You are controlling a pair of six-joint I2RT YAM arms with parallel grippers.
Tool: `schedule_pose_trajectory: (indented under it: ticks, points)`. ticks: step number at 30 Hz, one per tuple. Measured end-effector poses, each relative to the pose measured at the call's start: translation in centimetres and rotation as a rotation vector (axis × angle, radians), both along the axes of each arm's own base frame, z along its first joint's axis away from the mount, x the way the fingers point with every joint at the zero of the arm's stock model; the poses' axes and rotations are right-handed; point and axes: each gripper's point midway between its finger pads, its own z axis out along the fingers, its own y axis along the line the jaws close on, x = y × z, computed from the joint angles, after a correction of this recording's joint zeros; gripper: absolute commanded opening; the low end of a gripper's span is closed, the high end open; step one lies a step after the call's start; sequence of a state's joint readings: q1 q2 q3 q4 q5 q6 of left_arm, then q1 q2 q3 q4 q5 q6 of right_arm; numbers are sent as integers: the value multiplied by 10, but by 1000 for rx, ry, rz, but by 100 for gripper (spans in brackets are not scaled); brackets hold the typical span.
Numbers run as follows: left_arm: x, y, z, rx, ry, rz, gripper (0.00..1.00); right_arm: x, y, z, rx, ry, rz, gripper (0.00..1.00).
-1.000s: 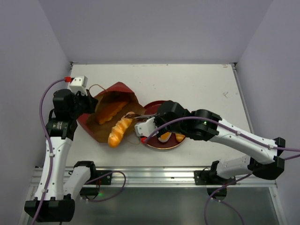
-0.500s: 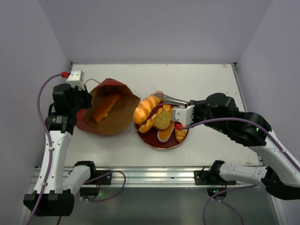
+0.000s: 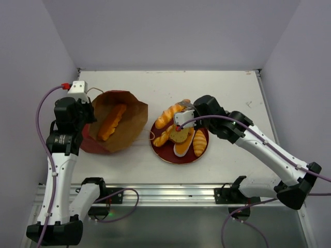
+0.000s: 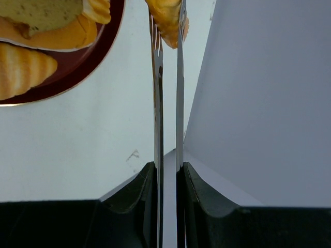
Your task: Take the fake bread out of the paper bag
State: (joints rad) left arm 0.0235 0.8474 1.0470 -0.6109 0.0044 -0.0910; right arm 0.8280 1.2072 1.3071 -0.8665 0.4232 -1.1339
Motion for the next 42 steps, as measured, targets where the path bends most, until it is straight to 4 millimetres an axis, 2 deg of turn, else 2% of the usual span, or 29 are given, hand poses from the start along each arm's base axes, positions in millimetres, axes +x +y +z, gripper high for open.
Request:
schedule_pose_trajectory:
  ticks: [4,8,15,22,28,30,35,42]
  points:
    - [-6,7,0,22,-7,35,0,19,-5,-3,-54,-16,-5,0]
    - [-7,12,0,33,-6,60,0,30,5,-9,-106,-29,42,0]
    - [-7,13,1,35,-7,64,0,46,22,-33,-187,-9,96,0]
    - [-7,11,5,29,-17,54,0,46,48,-55,-234,-4,170,0]
    - [-8,9,7,24,-23,42,0,43,67,-65,-273,-15,221,3]
    - [-8,8,8,21,-26,38,0,44,70,-68,-286,-17,225,5]
    - [-10,6,11,14,-37,31,0,45,72,-74,-313,-15,220,20]
    - [-11,4,12,8,-43,23,0,41,77,-79,-330,-7,229,35]
